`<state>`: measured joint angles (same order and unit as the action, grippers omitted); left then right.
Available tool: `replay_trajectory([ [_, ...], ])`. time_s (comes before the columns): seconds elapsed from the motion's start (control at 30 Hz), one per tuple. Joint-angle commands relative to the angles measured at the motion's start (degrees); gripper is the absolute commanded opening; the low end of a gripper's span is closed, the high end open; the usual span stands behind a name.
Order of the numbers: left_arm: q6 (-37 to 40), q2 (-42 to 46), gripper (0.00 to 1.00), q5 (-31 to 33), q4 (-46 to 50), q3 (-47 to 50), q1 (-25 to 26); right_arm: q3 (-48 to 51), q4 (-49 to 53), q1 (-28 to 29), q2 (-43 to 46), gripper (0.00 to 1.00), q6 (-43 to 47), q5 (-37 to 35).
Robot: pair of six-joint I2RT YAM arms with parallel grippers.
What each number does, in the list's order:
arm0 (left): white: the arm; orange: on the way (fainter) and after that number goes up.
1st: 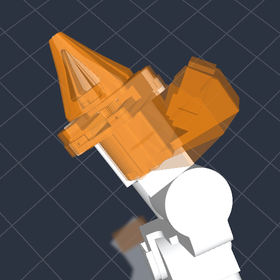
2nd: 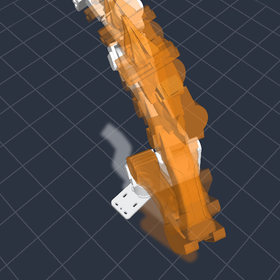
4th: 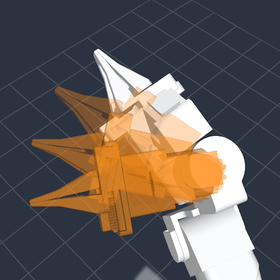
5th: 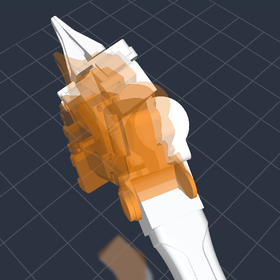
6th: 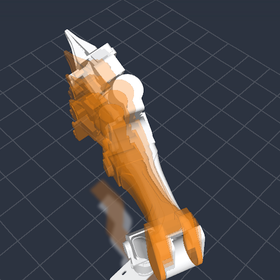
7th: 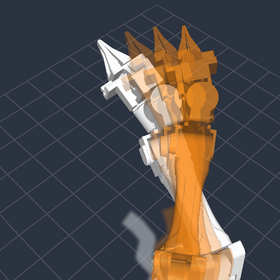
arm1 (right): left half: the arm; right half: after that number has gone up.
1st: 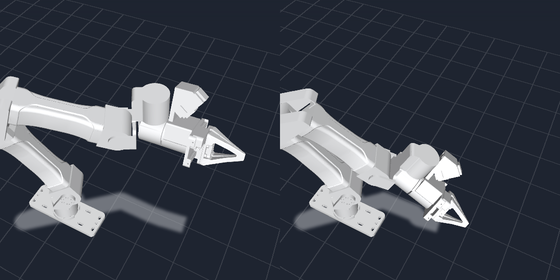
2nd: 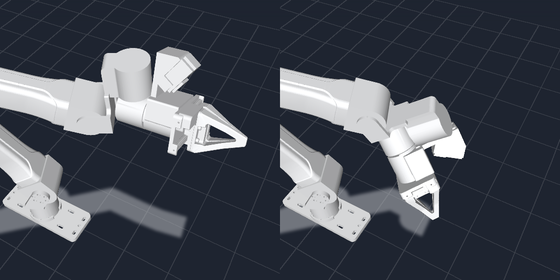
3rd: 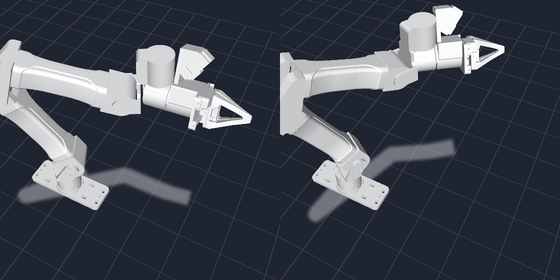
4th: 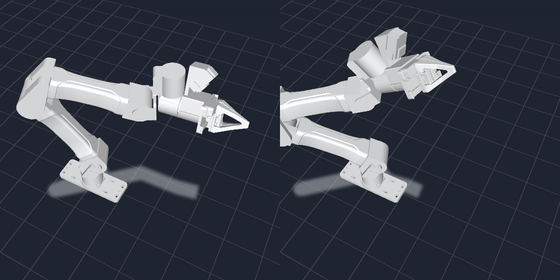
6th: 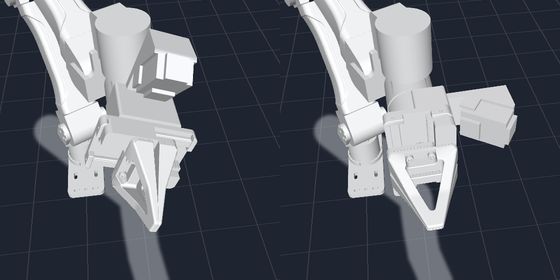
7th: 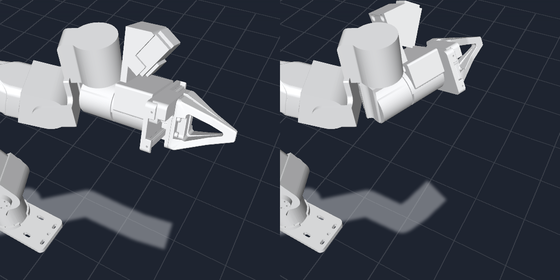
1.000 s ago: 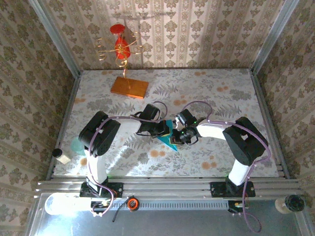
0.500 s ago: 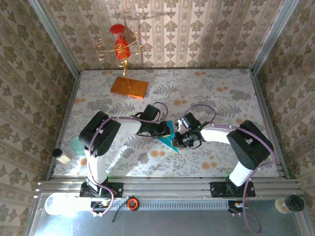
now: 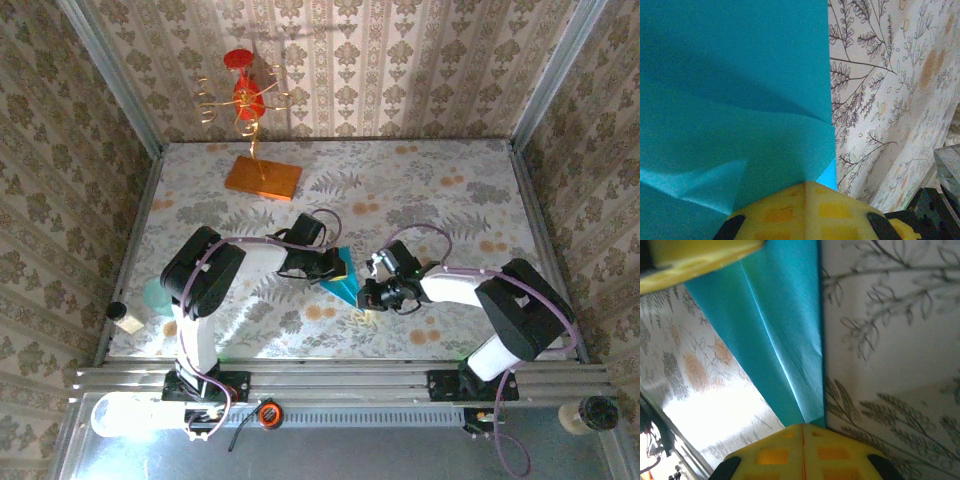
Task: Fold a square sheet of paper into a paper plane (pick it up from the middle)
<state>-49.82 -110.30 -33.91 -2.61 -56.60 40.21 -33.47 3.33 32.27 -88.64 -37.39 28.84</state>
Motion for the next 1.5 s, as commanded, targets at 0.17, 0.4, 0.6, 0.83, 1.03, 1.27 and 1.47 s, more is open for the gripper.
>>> replay_trajectory([
  [0.17, 0.9, -3.1, 0.03, 6.6, 5.4, 2.0, -0.9, 4.2, 11.5, -0.7, 8.5, 0.16, -0.5, 1.4],
  [0.4, 0.6, -3.0, 0.03, 5.8, 4.2, 1.8, -0.7, -0.2, 8.4, -1.1, 11.5, 0.22, -1.2, 0.9],
  [0.6, 0.6, -3.0, 0.03, 5.4, 4.0, 1.4, -0.4, -6.2, 6.1, -0.9, 2.6, 0.1, -2.1, 1.3],
  [0.83, 0.7, -2.9, 0.03, 4.9, 3.6, 0.9, -0.1, -9.1, 6.5, -1.0, -3.4, 0.06, -1.5, -0.2],
  [1.03, 1.1, -1.9, 0.04, 4.6, 3.2, 0.1, 0.0, -8.1, 6.9, -1.0, -6.5, 0.04, -1.6, -1.3],
  [1.27, 2.5, 1.7, 0.06, 3.6, 1.5, -2.5, 0.5, -6.3, 9.0, -1.1, -9.6, 0.03, -1.4, -3.4],
  [1.47, 3.8, 5.9, 0.12, 2.5, 0.8, -2.1, 2.1, -5.3, 9.5, -1.6, -10.7, 0.03, -2.2, -3.9],
])
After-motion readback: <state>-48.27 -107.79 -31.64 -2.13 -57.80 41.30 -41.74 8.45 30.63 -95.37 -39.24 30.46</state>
